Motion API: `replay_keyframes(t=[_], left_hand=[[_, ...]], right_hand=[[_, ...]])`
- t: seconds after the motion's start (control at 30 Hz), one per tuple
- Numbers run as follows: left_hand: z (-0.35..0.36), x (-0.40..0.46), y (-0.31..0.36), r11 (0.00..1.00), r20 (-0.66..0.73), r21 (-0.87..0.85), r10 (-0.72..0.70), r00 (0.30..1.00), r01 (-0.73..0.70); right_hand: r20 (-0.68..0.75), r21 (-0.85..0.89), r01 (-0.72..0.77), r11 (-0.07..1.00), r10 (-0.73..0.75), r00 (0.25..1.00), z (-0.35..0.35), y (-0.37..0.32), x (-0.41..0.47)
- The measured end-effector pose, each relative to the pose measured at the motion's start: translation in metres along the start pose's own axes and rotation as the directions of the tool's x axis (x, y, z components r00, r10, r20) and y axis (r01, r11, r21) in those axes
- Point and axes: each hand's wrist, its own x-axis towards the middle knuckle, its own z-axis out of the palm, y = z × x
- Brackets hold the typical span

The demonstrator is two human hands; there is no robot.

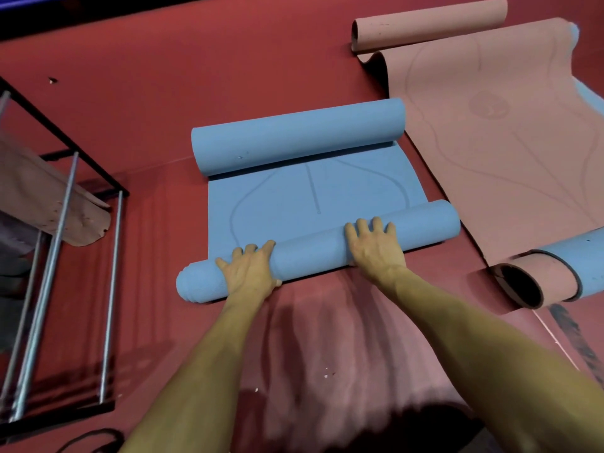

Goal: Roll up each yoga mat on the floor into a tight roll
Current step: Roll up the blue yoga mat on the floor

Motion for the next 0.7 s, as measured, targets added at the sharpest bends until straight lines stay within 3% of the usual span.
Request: replay_keyframes(t=[0.1, 0.3, 0.4, 0.57, 0.7], left_hand=[[-0.014, 0.001, -0.001, 1.000, 0.108, -0.025, 0.004, 0.994, -0.001], [-0.030, -0.017, -0.003, 0.999, 0.344, -0.046, 0.039, 0.938, -0.025], [-0.035, -0.029, -0.004, 0.997, 0.428, -0.067, 0.055, 0.902, -0.029], [-0.027, -0.046, -0.011, 0.989, 0.324, -0.144, 0.072, 0.943, -0.026], [-0.020, -0.043, -0.017, 0.975, 0.225, -0.218, 0.001, 0.974, 0.049]], right_hand=[[-0.019, -0.004, 0.006, 1.000, -0.006, 1.000, 0.000, 0.004, -0.004], [0.195, 0.081, 0.090, 0.993, -0.105, 0.975, -0.023, 0.013, -0.027], [0.231, 0.073, 0.097, 0.993, -0.111, 0.967, -0.023, 0.010, -0.042], [0.176, 0.107, 0.031, 0.994, -0.049, 0.983, -0.017, 0.005, -0.055], [0.124, 0.120, 0.003, 0.993, -0.018, 0.992, -0.011, 0.003, -0.049]])
